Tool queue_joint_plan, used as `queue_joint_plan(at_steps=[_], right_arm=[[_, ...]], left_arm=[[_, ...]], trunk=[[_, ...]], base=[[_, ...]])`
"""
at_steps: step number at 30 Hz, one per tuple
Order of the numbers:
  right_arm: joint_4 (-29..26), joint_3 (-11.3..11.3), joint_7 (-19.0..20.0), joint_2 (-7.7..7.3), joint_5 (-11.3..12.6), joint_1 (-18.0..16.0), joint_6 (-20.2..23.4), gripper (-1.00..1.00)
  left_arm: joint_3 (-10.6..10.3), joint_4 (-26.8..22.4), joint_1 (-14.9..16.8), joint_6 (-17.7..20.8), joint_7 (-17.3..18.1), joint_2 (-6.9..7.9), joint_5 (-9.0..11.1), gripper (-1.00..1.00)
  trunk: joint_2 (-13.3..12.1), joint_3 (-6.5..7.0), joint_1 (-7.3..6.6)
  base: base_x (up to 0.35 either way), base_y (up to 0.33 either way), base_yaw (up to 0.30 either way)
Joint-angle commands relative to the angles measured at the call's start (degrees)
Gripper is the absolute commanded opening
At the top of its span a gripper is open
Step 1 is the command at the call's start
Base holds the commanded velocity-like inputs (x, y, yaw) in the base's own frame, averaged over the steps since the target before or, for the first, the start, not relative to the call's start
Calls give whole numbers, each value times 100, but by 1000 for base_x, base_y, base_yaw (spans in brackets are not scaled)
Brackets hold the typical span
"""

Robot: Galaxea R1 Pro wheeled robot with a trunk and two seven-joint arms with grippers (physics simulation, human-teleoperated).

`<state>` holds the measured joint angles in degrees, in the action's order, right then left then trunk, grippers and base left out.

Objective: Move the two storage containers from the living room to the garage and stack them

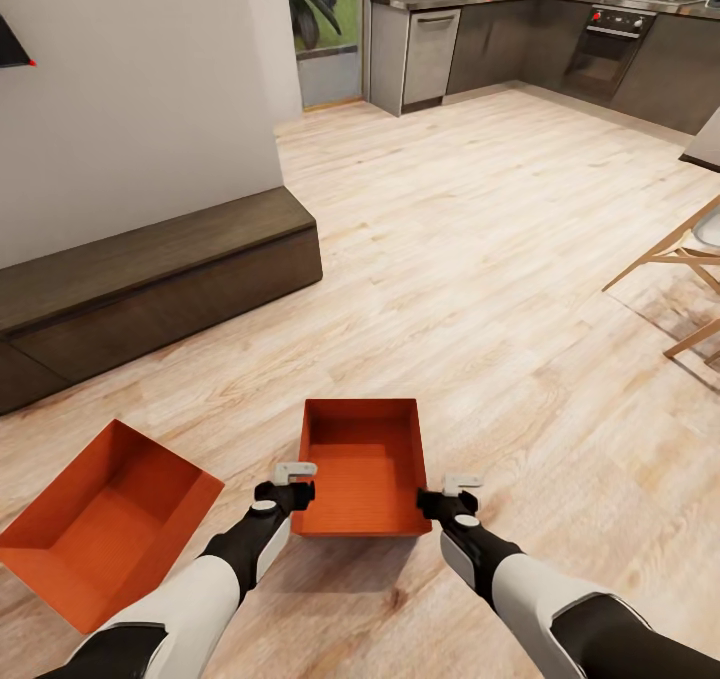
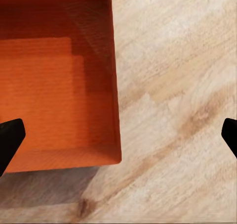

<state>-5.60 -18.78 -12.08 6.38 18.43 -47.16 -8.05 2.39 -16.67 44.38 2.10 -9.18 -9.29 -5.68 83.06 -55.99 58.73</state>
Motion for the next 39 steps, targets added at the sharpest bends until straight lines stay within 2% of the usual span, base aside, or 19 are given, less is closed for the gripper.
queue_joint_plan(at_steps=[1,8,13,17,25,39], right_arm=[[27,-48,-14,21,55,-4,-21,100],[65,-52,183,50,36,-4,-20,100],[68,-51,235,55,-226,-4,-24,100],[68,-49,238,53,-332,-4,-56,100],[68,-47,241,54,-341,-4,-130,100],[68,-47,242,53,-333,-4,-127,100]], left_arm=[[25,-6,1,21,-12,-4,-68,100],[43,-5,1,10,-22,3,-68,100],[50,5,1,9,-23,6,-58,100],[57,6,1,9,-23,6,-49,100],[62,30,1,9,-23,1,-36,100],[68,47,1,8,-23,12,-38,100]], trunk=[[2,-3,0],[2,-3,0],[2,-3,0],[2,-3,0],[2,-3,0],[2,-3,0]], base=[[0,0,0],[0,0,0],[0,0,0],[0,0,0],[8,0,0],[215,0,0]])
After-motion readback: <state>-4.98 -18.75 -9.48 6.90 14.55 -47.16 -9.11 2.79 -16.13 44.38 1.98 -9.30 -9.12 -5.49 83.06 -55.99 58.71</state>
